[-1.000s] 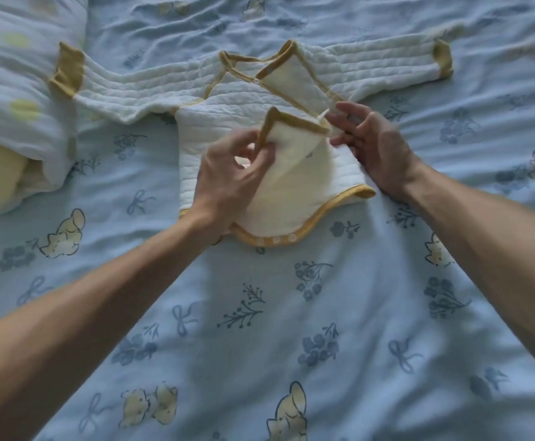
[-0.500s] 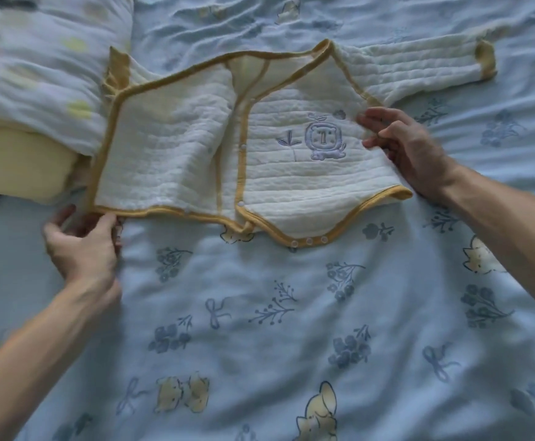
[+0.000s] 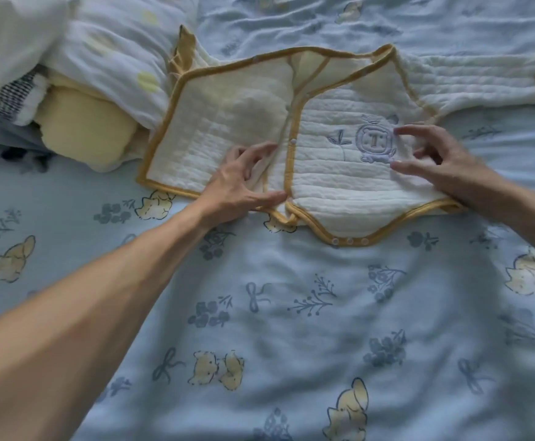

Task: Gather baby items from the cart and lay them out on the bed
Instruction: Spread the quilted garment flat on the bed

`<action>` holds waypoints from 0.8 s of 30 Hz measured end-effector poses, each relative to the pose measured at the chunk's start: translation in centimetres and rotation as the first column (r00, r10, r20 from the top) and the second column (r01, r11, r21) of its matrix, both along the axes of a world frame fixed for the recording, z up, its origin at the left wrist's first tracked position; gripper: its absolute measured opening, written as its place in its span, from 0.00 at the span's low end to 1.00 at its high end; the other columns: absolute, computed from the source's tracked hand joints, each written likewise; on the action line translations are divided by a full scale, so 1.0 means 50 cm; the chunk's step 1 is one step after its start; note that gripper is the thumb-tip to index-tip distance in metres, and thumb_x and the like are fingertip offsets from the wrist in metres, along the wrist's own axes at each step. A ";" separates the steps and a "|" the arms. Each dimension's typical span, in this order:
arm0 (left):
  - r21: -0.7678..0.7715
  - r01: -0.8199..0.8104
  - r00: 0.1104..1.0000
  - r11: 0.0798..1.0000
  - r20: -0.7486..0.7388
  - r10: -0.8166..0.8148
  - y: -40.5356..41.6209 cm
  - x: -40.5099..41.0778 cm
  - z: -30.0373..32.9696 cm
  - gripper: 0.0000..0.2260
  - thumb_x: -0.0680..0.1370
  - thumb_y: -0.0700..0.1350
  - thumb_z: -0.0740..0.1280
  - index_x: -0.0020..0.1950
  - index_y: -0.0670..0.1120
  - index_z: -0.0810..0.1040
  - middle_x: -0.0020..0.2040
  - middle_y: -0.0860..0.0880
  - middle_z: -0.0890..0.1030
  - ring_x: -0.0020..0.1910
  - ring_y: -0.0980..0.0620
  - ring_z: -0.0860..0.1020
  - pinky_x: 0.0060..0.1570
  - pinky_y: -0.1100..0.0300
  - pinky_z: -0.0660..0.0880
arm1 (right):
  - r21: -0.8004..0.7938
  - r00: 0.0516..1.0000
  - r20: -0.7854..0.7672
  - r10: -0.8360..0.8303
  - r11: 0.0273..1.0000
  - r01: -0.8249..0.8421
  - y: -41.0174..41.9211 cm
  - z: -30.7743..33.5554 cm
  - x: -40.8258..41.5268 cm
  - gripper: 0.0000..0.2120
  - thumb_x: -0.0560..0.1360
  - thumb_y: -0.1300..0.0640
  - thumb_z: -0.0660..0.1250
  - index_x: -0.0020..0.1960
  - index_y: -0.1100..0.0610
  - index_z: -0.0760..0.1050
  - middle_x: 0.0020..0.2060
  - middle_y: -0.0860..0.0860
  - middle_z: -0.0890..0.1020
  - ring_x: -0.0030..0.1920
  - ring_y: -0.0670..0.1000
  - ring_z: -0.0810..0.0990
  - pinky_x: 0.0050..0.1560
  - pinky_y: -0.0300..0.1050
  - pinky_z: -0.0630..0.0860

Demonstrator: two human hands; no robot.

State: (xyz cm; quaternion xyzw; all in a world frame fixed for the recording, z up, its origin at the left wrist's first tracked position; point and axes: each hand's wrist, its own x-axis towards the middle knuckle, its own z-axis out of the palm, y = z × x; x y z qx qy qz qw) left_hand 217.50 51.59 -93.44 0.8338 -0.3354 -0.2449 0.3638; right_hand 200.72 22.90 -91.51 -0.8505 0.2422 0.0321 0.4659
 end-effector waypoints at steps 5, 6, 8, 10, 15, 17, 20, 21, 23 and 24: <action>0.004 0.021 0.999 1.000 -0.032 -0.021 0.002 0.016 -0.019 0.35 0.67 0.58 0.75 0.70 0.63 0.64 0.59 0.53 0.64 0.54 0.58 0.68 0.49 0.76 0.63 | -0.419 0.925 -0.196 0.326 0.825 -0.379 0.056 0.091 0.062 0.35 0.61 0.33 0.69 0.67 0.33 0.64 0.59 0.52 0.73 0.49 0.50 0.73 0.53 0.47 0.71; 0.006 0.028 0.999 1.000 -0.031 -0.027 0.001 0.019 -0.021 0.35 0.66 0.58 0.75 0.70 0.64 0.64 0.58 0.53 0.64 0.52 0.60 0.68 0.50 0.75 0.63 | -0.377 0.878 -0.272 0.394 0.795 -0.475 0.080 0.101 0.083 0.40 0.58 0.30 0.67 0.69 0.33 0.61 0.56 0.50 0.74 0.46 0.48 0.74 0.49 0.46 0.71; 0.003 0.034 0.999 0.999 -0.040 -0.034 0.001 0.024 -0.023 0.35 0.66 0.59 0.75 0.70 0.65 0.64 0.58 0.53 0.63 0.50 0.64 0.67 0.49 0.75 0.63 | -0.288 0.772 -0.433 0.465 0.740 -0.608 0.134 0.103 0.127 0.47 0.57 0.28 0.68 0.72 0.32 0.52 0.51 0.46 0.74 0.43 0.45 0.73 0.42 0.43 0.68; -0.010 0.041 0.998 0.999 -0.050 -0.041 0.002 0.029 -0.026 0.35 0.66 0.58 0.76 0.70 0.65 0.64 0.58 0.53 0.63 0.50 0.64 0.67 0.47 0.78 0.62 | -0.325 0.706 -0.536 0.462 0.659 -0.678 0.172 0.085 0.161 0.51 0.58 0.31 0.73 0.73 0.34 0.48 0.51 0.49 0.74 0.45 0.49 0.72 0.42 0.44 0.66; -0.038 0.041 0.997 0.998 -0.064 -0.043 0.003 0.030 -0.030 0.35 0.67 0.56 0.76 0.69 0.64 0.65 0.57 0.52 0.63 0.50 0.63 0.67 0.47 0.79 0.63 | -0.398 0.628 -0.665 0.405 0.519 -0.757 0.207 0.068 0.205 0.58 0.57 0.35 0.77 0.76 0.42 0.44 0.60 0.59 0.76 0.53 0.58 0.75 0.47 0.48 0.72; -0.024 0.034 0.998 0.999 -0.061 -0.035 0.002 0.030 -0.026 0.35 0.67 0.54 0.76 0.70 0.63 0.65 0.57 0.52 0.63 0.52 0.58 0.68 0.47 0.79 0.62 | -0.391 0.569 -0.732 0.375 0.452 -0.802 0.219 0.073 0.231 0.61 0.57 0.36 0.77 0.77 0.44 0.41 0.60 0.59 0.77 0.53 0.58 0.77 0.44 0.47 0.70; -0.010 0.030 0.997 0.999 -0.066 -0.031 0.000 0.028 -0.020 0.34 0.68 0.53 0.76 0.70 0.62 0.65 0.58 0.51 0.63 0.54 0.54 0.68 0.50 0.76 0.64 | -0.352 0.537 -0.769 0.347 0.470 -0.809 0.226 0.085 0.259 0.58 0.57 0.37 0.78 0.75 0.45 0.46 0.48 0.56 0.80 0.46 0.57 0.79 0.39 0.47 0.71; -0.003 0.032 0.998 0.999 -0.062 -0.032 0.000 0.025 -0.020 0.34 0.68 0.52 0.76 0.71 0.61 0.65 0.58 0.51 0.63 0.55 0.54 0.68 0.53 0.72 0.65 | -0.355 0.548 -0.761 0.347 0.485 -0.799 0.225 0.090 0.256 0.55 0.57 0.37 0.77 0.74 0.45 0.50 0.45 0.54 0.79 0.44 0.56 0.79 0.37 0.46 0.70; 0.010 0.032 0.999 0.999 -0.039 -0.031 -0.001 0.020 -0.020 0.34 0.68 0.51 0.76 0.71 0.61 0.65 0.59 0.51 0.63 0.56 0.52 0.68 0.56 0.66 0.66 | -0.404 0.621 -0.697 0.359 0.519 -0.753 0.215 0.089 0.237 0.47 0.59 0.37 0.77 0.70 0.47 0.58 0.45 0.52 0.77 0.45 0.56 0.77 0.36 0.46 0.70; 0.014 0.029 0.999 0.999 -0.030 -0.029 -0.002 0.019 -0.020 0.34 0.68 0.51 0.76 0.71 0.62 0.65 0.59 0.51 0.63 0.56 0.52 0.68 0.56 0.65 0.66 | -0.430 0.683 -0.625 0.379 0.563 -0.706 0.203 0.083 0.221 0.42 0.61 0.39 0.77 0.68 0.49 0.62 0.45 0.52 0.77 0.46 0.56 0.77 0.39 0.47 0.72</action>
